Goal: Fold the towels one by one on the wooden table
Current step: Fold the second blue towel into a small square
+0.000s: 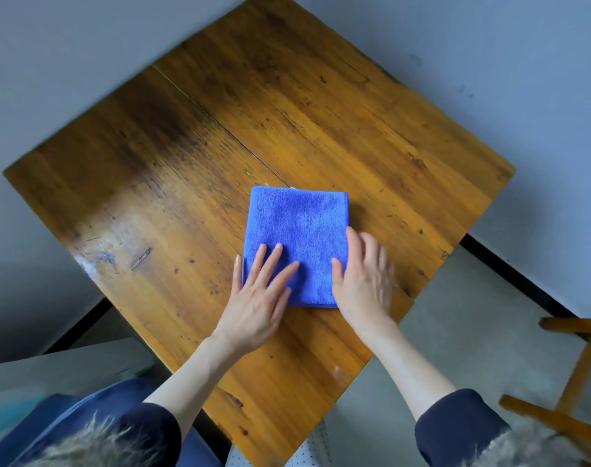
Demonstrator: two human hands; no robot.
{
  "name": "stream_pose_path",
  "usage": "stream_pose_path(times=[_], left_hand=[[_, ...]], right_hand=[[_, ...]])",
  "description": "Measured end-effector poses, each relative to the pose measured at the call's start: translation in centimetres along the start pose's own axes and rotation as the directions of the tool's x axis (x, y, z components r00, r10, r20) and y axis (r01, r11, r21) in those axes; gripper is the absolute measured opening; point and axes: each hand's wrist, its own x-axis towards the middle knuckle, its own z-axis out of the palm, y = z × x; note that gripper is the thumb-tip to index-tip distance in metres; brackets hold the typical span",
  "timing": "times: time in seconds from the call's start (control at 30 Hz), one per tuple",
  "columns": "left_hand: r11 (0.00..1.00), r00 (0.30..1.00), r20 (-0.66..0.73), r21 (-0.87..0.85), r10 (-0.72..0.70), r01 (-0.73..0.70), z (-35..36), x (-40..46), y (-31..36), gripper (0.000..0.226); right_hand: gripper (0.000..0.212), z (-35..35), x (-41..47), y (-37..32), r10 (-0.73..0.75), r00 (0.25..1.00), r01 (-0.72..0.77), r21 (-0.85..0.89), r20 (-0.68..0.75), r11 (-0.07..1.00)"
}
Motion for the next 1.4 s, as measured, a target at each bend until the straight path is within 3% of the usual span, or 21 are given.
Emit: stream_pose_path(times=[0.1,0.17,0.6,0.7,0.87,0.97,1.1,1.17,1.27,1.4], left_hand=[[0.998,0.991,-0.120,0.034,-0.051,0.056,-0.9,2.5,0.0,0.047],[0.994,0.990,-0.136,0.101,-0.023,0.037,-1.1,4.6,-0.4,0.047],[0.988,0.990,-0.138,0.152,-0.008,0.029,-0.6,7.8,-1.9,0.057],[0.993,0.988,-0.149,0.104,-0.033,0.049,-0.1,5.7,-1.8,0.054],[0.992,0.993,-0.102,0.105,-0.052,0.063,1.6,0.5,-1.8,0.051],[0.996,0.992,-0.094,0.003,-0.084,0.084,1.5,-0.5,-1.5,0.050],[0.955,0.967,-0.215,-0.290,-0.134,0.068,0.2,-0.3,-1.5,0.038],[0.857,0.925,-0.227,-0.489,-0.305,0.163,-0.8,0.7,-1.6,0.037],[0.647,0.808,-0.086,-0.652,-0.583,0.397,-2.3,3.2,-2.2,0.035],[0.592,0.779,0.102,-0.591,-0.618,0.547,-3.0,5.0,-2.7,0.040]], right_hand=[[0.048,1.0,1.5,-0.9,-0.208,0.976,0.211,-0.049,0.070,0.976],[0.050,2.2,3.1,-1.1,-0.257,0.954,0.270,-0.068,0.153,0.961],[0.053,4.3,4.7,0.2,-0.245,0.958,0.256,-0.055,0.151,0.965],[0.053,3.5,2.8,0.2,-0.251,0.961,0.258,-0.045,0.118,0.965],[0.053,3.1,-1.8,1.6,-0.269,0.935,0.292,-0.067,0.231,0.954],[0.049,2.4,-3.0,1.7,-0.244,0.943,0.258,-0.035,0.225,0.966],[0.030,1.3,-3.0,1.1,-0.100,0.993,0.079,0.253,0.070,0.964],[0.027,0.7,-1.7,0.6,0.072,0.995,-0.094,0.393,0.070,0.915],[0.035,0.5,1.5,0.3,0.326,0.908,-0.413,0.435,0.263,0.800],[0.043,0.7,4.5,0.1,0.494,0.740,-0.669,0.419,0.457,0.614]])
